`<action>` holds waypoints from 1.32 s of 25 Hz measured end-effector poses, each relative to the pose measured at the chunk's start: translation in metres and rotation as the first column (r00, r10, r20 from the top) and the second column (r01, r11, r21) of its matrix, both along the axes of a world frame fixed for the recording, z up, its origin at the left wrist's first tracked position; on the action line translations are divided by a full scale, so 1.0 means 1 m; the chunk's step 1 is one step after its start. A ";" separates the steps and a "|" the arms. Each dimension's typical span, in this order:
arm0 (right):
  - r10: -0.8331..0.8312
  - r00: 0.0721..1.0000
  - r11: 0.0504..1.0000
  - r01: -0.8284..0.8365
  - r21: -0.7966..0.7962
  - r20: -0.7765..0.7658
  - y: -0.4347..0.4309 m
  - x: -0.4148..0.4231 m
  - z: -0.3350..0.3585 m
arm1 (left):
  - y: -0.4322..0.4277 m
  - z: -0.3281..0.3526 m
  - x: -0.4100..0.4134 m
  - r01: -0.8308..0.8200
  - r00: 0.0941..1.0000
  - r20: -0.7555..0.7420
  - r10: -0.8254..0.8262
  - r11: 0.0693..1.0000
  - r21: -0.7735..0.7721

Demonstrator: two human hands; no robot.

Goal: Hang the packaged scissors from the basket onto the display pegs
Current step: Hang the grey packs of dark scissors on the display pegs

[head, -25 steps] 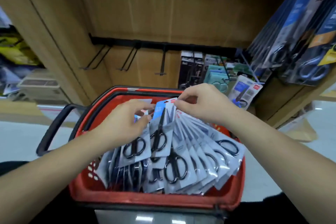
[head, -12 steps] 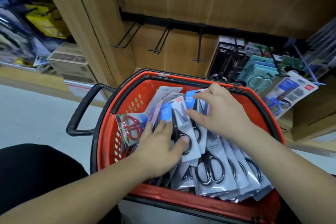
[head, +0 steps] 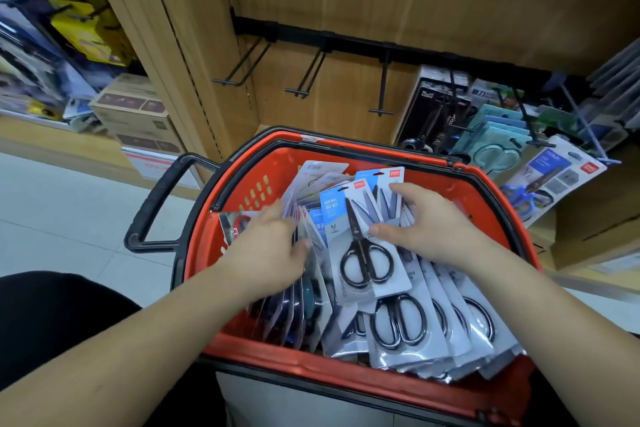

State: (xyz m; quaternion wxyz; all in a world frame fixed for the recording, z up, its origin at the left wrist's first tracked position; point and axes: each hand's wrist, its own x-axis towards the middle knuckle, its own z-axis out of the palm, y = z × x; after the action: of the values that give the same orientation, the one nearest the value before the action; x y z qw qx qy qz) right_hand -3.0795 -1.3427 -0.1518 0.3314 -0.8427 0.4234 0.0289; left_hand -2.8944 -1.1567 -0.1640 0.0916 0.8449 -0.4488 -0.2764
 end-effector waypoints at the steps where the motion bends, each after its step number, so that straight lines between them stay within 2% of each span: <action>1: -0.026 0.998 1.000 0.025 0.018 0.060 0.001 0.000 0.000 | 0.000 -0.001 -0.007 0.036 0.999 0.013 -0.035 0.996 -0.085; 2: -0.047 0.991 0.999 0.043 0.032 0.124 0.003 0.000 0.000 | -0.001 0.000 -0.014 0.072 0.997 -0.009 -0.074 0.987 -0.147; 4: -0.113 0.957 0.992 0.095 0.081 0.267 0.004 0.002 0.001 | -0.004 -0.002 -0.025 0.054 0.985 -0.150 -0.086 0.978 -0.203; 6: -0.231 0.891 0.967 0.166 0.192 0.391 0.006 0.005 0.004 | -0.008 -0.005 -0.031 0.004 0.977 -0.208 -0.049 0.978 -0.210; 8: -0.314 0.845 0.940 0.215 0.264 0.433 0.008 0.007 0.006 | -0.015 -0.006 -0.034 -0.101 0.954 -0.300 0.018 0.959 -0.265; 11: -0.336 0.815 0.930 0.208 0.303 0.472 0.015 0.008 0.008 | -0.021 0.003 -0.039 -0.244 0.828 -0.558 0.059 0.933 -0.263; 13: -0.342 0.788 0.923 0.179 0.341 0.512 0.017 0.006 0.015 | -0.024 0.009 -0.042 -0.284 0.770 -0.637 0.042 0.916 -0.282; 18: -0.399 0.778 0.898 0.223 0.380 0.486 0.016 0.001 0.030 | -0.028 0.015 -0.043 -0.412 0.724 -0.690 0.019 0.814 -0.409; 22: -0.460 0.693 0.865 0.207 0.458 0.556 0.016 0.001 0.039 | -0.030 0.027 -0.044 -0.445 0.659 -0.747 -0.092 0.753 -0.485; 24: -0.476 0.635 0.854 0.168 0.492 0.609 0.016 0.001 0.042 | -0.031 0.028 -0.040 -0.492 0.646 -0.762 -0.047 0.738 -0.462; 26: -0.483 0.594 0.842 0.111 0.529 0.644 0.018 0.001 0.043 | -0.032 0.028 -0.036 -0.547 0.597 -0.802 0.022 0.742 -0.387; 29: -0.443 0.599 0.858 0.067 0.509 0.667 0.021 0.002 0.044 | -0.032 0.027 -0.030 -0.602 0.568 -0.817 0.098 0.727 -0.331; 33: -0.499 0.608 0.826 0.118 0.551 0.617 0.017 -0.001 0.050 | -0.030 0.034 -0.017 -0.679 0.472 -0.873 0.121 0.681 -0.272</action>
State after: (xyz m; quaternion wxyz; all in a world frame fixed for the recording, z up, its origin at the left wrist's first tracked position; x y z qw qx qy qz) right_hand -3.0810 -1.3260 -0.1017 0.6614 -0.5876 0.3757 -0.2759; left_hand -2.9111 -1.1871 -0.1302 0.6064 0.6355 -0.1922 -0.4377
